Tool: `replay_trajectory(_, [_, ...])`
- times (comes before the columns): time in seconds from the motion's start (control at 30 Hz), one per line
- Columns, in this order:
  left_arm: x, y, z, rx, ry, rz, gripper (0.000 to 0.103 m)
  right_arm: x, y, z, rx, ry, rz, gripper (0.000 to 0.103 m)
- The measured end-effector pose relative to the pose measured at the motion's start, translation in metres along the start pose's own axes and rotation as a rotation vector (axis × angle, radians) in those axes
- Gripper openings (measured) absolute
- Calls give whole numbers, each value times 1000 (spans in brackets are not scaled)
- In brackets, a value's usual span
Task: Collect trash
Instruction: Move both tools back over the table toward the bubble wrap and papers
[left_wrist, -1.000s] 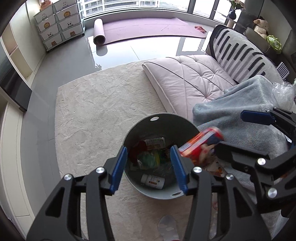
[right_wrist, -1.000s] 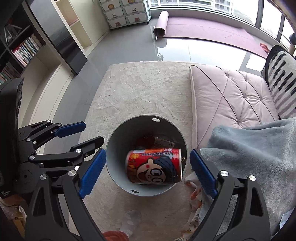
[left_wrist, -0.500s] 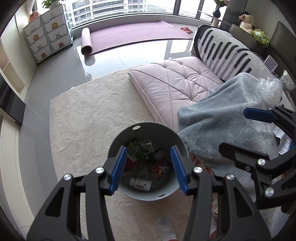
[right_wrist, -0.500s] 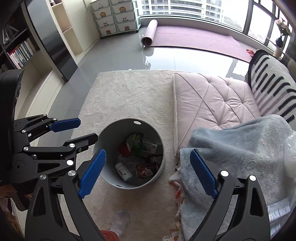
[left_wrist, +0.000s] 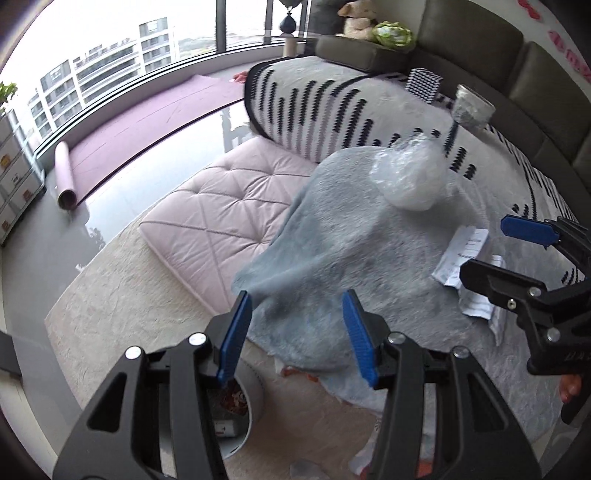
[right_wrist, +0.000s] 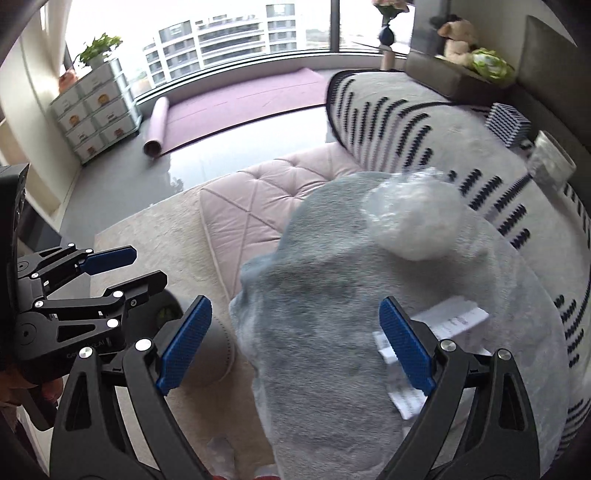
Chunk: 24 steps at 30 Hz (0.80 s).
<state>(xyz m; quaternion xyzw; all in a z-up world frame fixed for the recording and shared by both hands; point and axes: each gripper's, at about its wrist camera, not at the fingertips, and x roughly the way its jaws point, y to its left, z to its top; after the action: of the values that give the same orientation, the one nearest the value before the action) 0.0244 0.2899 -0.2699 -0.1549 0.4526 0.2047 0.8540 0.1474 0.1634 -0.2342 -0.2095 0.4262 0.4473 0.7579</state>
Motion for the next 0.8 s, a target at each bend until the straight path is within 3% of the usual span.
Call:
replay_trajectory(0.17, [19,-57,47,126,-17,-56,52,-14,-78,-4,154,-14,-91,89])
replay_trajectory(0.3, [38,-93,74,222,-31,-99,52,-15,-116,-12,252,-27,-155,89])
replay_trajectory(0.53, [85,-133,111,422,-2,-182,52,-10,-143,-20,438,-25,-243,89])
replay_trajectory(0.8, [123,-145,152,630,23,-277,52,10,-145,-19,674,-29,-343,89])
